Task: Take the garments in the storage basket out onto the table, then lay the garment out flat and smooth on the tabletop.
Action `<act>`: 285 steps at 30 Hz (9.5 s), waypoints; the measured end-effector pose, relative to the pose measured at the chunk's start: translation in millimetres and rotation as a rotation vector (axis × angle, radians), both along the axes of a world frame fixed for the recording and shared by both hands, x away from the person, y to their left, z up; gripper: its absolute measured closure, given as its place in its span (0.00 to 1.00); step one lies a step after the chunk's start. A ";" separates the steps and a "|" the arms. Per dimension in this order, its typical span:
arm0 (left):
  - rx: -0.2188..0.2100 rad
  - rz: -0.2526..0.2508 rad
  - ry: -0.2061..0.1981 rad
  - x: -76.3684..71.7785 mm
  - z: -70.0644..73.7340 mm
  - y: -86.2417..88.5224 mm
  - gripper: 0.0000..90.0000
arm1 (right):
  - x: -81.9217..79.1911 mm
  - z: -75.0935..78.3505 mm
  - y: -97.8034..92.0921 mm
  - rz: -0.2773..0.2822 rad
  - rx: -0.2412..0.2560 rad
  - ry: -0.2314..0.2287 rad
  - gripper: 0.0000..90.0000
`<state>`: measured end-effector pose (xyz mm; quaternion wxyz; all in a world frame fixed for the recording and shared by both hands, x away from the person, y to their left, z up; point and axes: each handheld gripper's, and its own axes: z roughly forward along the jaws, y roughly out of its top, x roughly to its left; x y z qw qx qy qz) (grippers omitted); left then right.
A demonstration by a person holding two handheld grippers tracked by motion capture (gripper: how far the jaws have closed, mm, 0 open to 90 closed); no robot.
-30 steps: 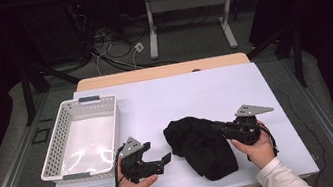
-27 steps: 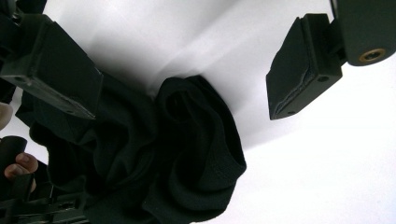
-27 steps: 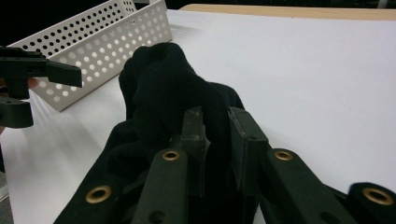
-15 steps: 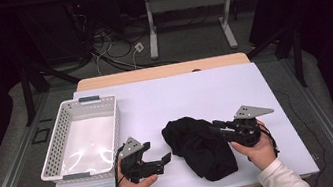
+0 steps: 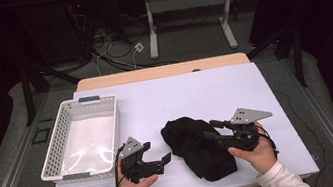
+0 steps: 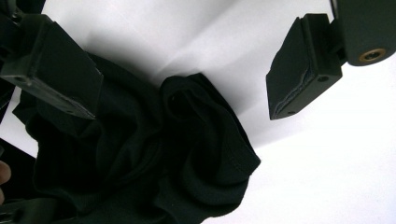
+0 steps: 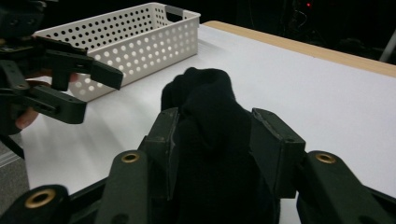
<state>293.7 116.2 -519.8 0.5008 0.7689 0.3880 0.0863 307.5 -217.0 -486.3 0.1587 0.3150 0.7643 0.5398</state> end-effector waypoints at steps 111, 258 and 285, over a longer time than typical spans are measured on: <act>0.165 -0.040 0.090 35.3 -39.9 -63.6 0.48 | 26.4 -25.9 -69.6 -0.201 0.050 0.148 0.97; -0.007 0.153 -0.006 97.1 18.7 -27.1 0.32 | 109.3 -26.3 36.7 0.048 -0.315 0.264 0.79; 0.008 0.139 -0.015 96.1 16.5 -31.7 0.35 | 158.5 36.5 -14.9 -0.152 -0.204 0.172 0.97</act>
